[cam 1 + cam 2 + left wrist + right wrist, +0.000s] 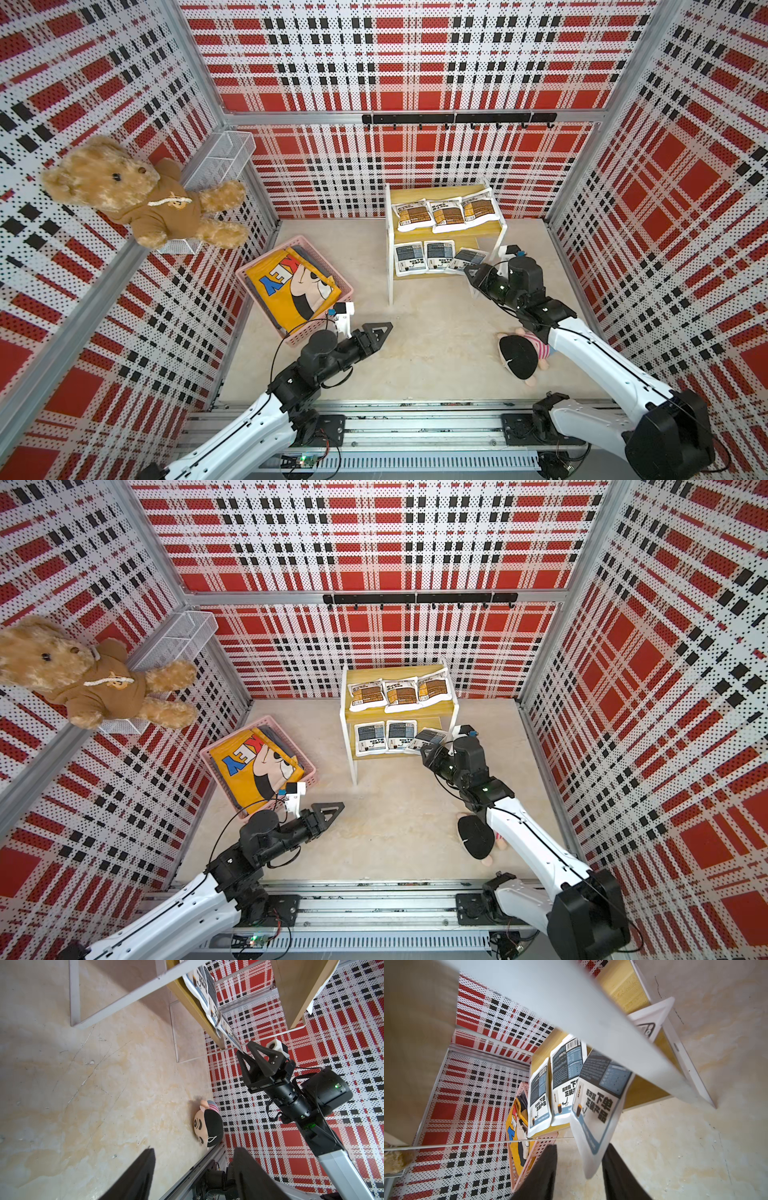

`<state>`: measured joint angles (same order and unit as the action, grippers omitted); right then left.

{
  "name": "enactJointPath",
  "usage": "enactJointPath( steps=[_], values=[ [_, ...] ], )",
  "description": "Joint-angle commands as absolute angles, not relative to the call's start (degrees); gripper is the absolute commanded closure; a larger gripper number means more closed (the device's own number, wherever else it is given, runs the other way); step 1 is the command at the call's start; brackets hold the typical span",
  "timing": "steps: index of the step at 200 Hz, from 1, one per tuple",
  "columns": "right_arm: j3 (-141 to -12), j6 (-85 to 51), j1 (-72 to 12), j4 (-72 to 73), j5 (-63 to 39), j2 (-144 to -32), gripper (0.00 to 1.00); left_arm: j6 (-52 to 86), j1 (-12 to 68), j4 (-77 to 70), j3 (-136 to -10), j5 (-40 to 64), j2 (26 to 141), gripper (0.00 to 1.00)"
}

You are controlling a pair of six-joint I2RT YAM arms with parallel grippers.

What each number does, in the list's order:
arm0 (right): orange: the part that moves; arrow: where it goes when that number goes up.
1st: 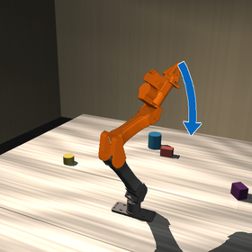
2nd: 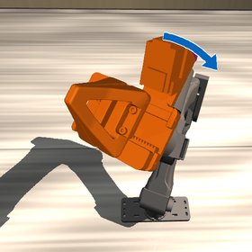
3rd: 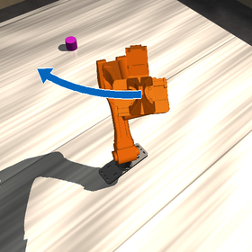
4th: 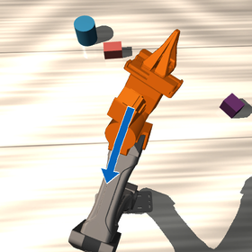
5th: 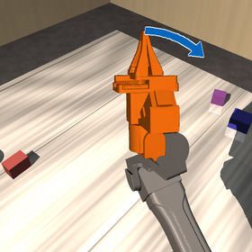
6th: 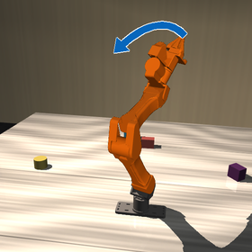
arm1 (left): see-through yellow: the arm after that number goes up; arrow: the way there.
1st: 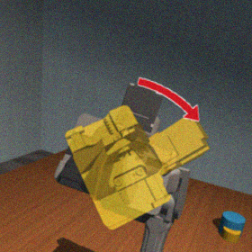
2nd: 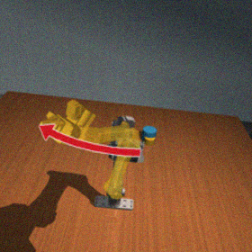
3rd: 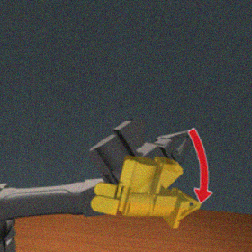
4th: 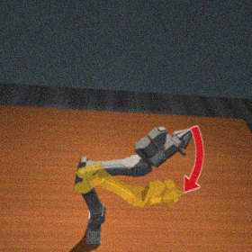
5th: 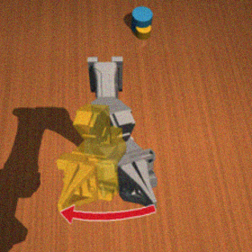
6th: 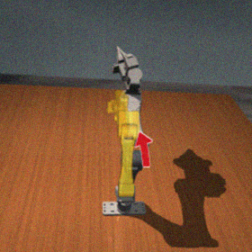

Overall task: Place the bagged coffee beans on the shelf by color
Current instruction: Place the bagged coffee beans on the shelf, then move the bagged coffee beans to the shelf.

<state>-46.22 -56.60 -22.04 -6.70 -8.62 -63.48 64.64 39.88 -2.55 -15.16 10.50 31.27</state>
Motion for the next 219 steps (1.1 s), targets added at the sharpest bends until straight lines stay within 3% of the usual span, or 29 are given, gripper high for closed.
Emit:
enactJointPath(
  steps=[1, 26, 75, 115, 156, 219],
  values=[
    [-44.79, -55.77, -21.64, -8.72, -7.08, -60.19, 0.51, 64.62, 39.42, -1.81, -14.62, 10.64, 30.05, 0.33],
    [-43.23, -55.46, -21.38, -10.04, -7.26, -58.45, 0.41, 64.91, 39.38, -1.67, -14.07, 10.55, 29.03, 0.33],
    [-44.46, -52.06, -21.06, -13.84, -7.69, -57.33, 0.42, 64.61, 39.2, -0.99, -14.05, 10.72, 28.56, 0.33],
    [-44.79, -47.32, -25.4, -21.0, -6.34, -53.67, 0.6, 64.65, 38.95, -0.85, -13.23, 10.59, 28.05, 0.33],
    [-41.96, -47.74, -29.76, -19.98, -6.48, -54.6, 1.0, 65.13, 38.85, -2.9, -12.87, 10.55, 29.24, 0.33],
    [-48.31, -44.14, -29.73, -19.14, -3.25, -62.8, 1.0, 64.85, 38.89, -0.13, -13.65, 9.82, 27.59, 0.33]
  ],
)
